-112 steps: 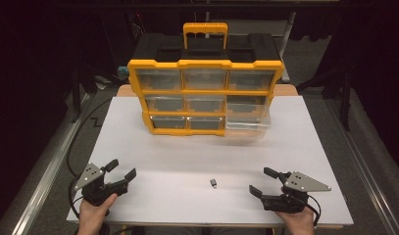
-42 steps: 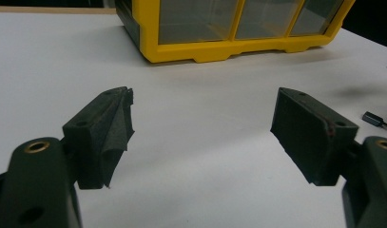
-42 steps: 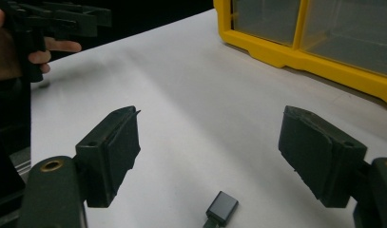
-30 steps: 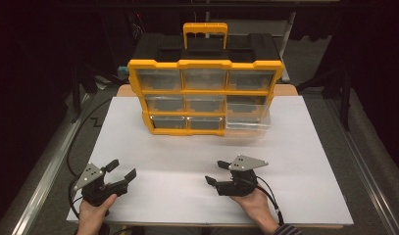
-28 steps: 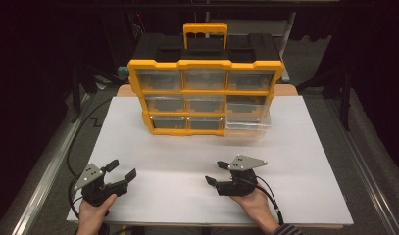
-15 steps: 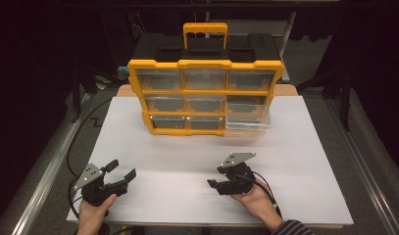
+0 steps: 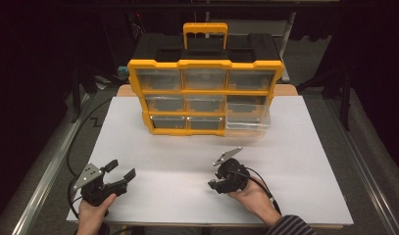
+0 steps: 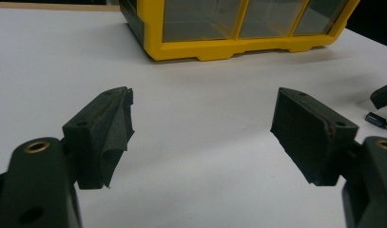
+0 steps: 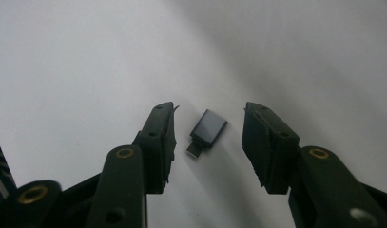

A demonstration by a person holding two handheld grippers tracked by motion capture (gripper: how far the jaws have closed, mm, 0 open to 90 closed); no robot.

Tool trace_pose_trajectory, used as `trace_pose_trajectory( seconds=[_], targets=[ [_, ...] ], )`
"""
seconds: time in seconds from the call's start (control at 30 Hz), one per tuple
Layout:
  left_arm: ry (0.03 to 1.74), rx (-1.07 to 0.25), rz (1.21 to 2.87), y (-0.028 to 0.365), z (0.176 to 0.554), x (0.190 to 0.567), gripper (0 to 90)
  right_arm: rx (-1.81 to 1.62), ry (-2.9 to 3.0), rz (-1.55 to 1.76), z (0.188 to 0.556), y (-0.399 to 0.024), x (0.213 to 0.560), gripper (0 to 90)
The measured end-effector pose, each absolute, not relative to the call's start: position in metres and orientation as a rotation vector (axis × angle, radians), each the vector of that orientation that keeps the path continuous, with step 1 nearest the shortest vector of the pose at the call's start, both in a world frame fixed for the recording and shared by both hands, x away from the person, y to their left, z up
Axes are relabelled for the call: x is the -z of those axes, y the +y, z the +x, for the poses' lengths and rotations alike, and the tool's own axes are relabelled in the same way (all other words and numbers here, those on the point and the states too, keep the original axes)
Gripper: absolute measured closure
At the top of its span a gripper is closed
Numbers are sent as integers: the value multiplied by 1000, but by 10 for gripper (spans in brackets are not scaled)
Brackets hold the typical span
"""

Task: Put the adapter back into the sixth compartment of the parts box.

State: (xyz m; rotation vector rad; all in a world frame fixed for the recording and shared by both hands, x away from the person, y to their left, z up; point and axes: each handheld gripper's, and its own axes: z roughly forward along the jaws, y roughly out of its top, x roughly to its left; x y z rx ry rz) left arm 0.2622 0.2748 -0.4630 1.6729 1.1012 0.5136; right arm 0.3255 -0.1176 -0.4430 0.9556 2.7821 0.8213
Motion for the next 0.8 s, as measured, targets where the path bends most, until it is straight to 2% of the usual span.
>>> trace_pose_trajectory(
  seconds=[0.47, 0.67, 0.8],
  targets=[
    [1100, -513, 1672, 275, 262, 463, 227, -717, 2809, 935, 328, -109, 446, 665],
    [1100, -514, 1675, 274, 262, 463, 226, -687, 2792, 897, 328, -108, 446, 747],
    [1100, -513, 1675, 274, 262, 463, 227, -681, 2791, 881, 328, -108, 446, 766]
  ],
)
